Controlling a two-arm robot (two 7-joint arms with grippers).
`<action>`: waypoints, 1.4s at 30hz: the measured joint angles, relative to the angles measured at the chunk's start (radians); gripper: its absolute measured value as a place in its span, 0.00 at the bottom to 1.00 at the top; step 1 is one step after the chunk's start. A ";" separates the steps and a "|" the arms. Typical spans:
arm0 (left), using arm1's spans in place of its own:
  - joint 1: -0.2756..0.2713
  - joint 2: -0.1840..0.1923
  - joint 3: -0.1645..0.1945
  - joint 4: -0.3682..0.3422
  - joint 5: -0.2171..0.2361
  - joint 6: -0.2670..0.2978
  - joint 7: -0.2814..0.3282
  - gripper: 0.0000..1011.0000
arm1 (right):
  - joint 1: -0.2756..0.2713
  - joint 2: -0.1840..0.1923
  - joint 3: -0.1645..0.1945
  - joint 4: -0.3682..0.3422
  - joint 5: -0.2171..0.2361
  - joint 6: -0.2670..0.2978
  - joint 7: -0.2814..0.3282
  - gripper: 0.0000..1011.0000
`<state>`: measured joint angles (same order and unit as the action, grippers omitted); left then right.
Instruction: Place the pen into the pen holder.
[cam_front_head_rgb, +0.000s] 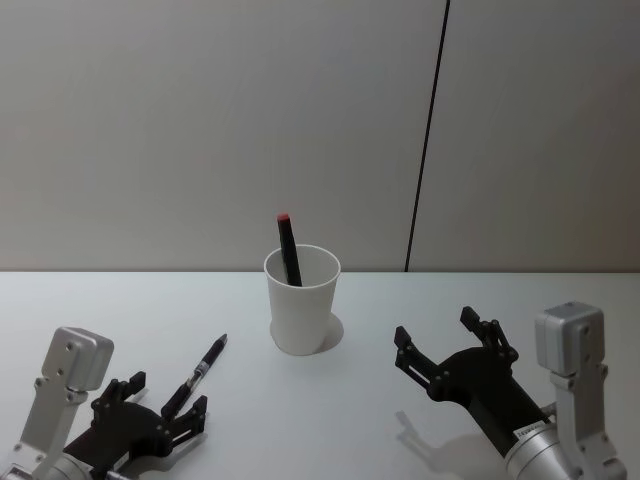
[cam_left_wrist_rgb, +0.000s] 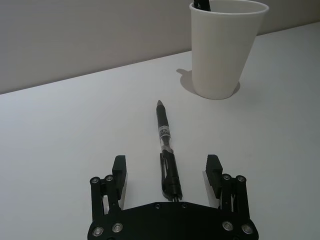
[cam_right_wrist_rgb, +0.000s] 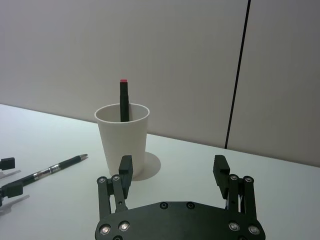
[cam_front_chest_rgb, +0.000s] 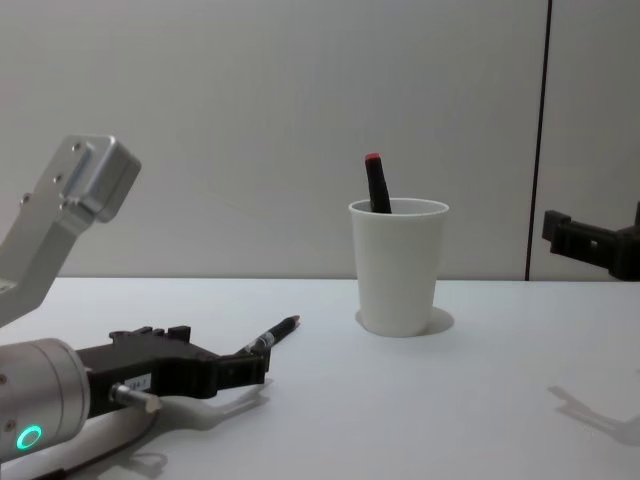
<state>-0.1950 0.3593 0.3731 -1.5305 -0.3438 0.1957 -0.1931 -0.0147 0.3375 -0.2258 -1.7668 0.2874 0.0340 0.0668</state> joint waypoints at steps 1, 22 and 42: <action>-0.001 -0.001 0.000 0.002 0.000 0.000 -0.002 0.99 | 0.000 0.000 0.000 0.000 0.000 0.000 0.000 0.99; -0.028 -0.010 0.004 0.037 0.027 0.008 -0.033 0.99 | 0.000 0.000 0.000 0.000 0.000 0.000 0.000 0.99; -0.073 0.027 0.006 0.031 0.090 -0.047 -0.078 0.99 | 0.000 0.000 0.000 0.000 0.000 0.000 0.000 0.99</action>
<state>-0.2677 0.3861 0.3786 -1.4994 -0.2540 0.1485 -0.2710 -0.0146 0.3375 -0.2259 -1.7667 0.2873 0.0340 0.0668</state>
